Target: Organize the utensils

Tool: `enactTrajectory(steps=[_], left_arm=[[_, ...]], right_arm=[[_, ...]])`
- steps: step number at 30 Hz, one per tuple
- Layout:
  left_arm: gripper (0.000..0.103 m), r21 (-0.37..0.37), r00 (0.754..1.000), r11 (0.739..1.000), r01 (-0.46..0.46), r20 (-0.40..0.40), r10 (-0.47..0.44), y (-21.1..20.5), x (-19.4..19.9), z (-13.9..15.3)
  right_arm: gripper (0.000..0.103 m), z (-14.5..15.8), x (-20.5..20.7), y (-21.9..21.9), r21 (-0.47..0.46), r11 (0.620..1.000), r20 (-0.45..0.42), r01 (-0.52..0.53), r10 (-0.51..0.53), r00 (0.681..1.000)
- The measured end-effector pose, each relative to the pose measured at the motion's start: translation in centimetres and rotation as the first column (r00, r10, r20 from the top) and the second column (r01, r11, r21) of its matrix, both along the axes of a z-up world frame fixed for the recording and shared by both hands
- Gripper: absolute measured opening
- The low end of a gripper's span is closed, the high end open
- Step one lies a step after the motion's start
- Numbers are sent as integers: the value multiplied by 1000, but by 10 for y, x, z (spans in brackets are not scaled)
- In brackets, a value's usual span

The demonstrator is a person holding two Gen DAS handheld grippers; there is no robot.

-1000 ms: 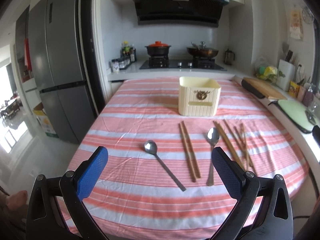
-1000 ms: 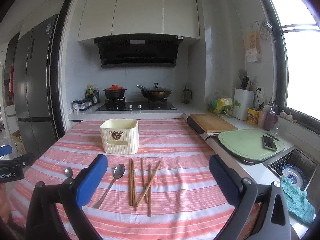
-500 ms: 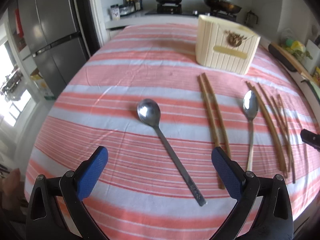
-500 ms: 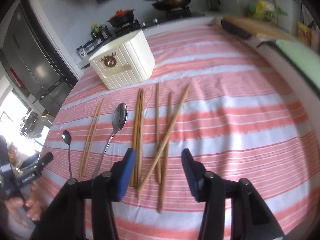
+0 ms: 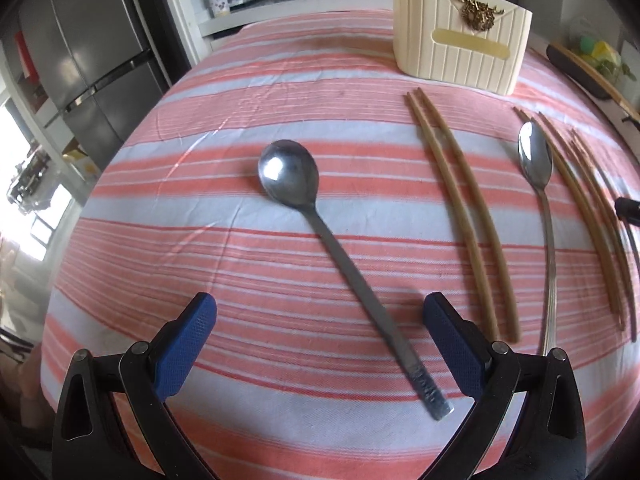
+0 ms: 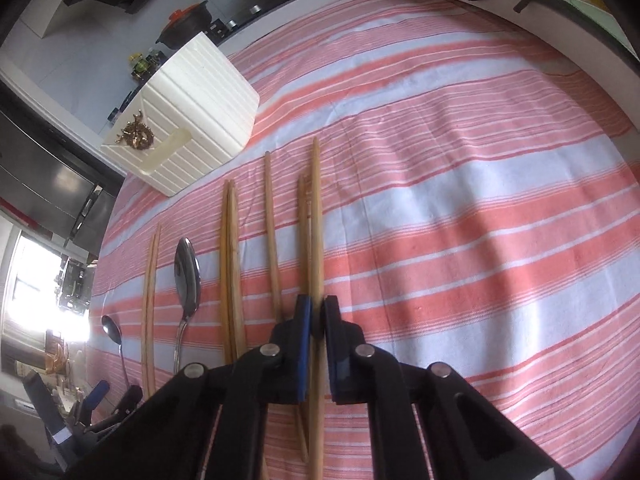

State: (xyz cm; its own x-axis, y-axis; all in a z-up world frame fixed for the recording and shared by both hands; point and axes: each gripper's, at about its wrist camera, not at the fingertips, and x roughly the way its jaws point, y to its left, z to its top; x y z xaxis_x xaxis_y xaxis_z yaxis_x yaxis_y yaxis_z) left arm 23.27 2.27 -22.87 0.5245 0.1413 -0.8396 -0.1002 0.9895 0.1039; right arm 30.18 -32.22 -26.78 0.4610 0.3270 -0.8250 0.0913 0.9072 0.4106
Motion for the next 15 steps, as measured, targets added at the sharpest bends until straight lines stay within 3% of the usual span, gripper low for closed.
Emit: enactTrajectory(steps=[4, 8, 12, 13, 15], left_arm=[[103, -16, 999, 999, 32, -17, -33, 18, -1, 0], [103, -27, 999, 999, 33, -33, -34, 44, 2, -1], [103, -103, 997, 993, 56, -54, -61, 59, 7, -6], [103, -105, 996, 993, 59, -57, -65, 59, 8, -6], [103, -93, 995, 993, 70, -63, -76, 57, 8, -6]], right_arm=[[7, 2, 0, -11, -159, 987, -6, -25, 24, 1000], [7, 5, -13, -17, -312, 948, -16, -67, 65, 998], [9, 7, -27, -15, -384, 913, -29, -136, 135, 990], [11, 8, -30, -13, -395, 906, -31, -152, 153, 988], [31, 10, -34, -11, -390, 902, -38, -185, 185, 982]])
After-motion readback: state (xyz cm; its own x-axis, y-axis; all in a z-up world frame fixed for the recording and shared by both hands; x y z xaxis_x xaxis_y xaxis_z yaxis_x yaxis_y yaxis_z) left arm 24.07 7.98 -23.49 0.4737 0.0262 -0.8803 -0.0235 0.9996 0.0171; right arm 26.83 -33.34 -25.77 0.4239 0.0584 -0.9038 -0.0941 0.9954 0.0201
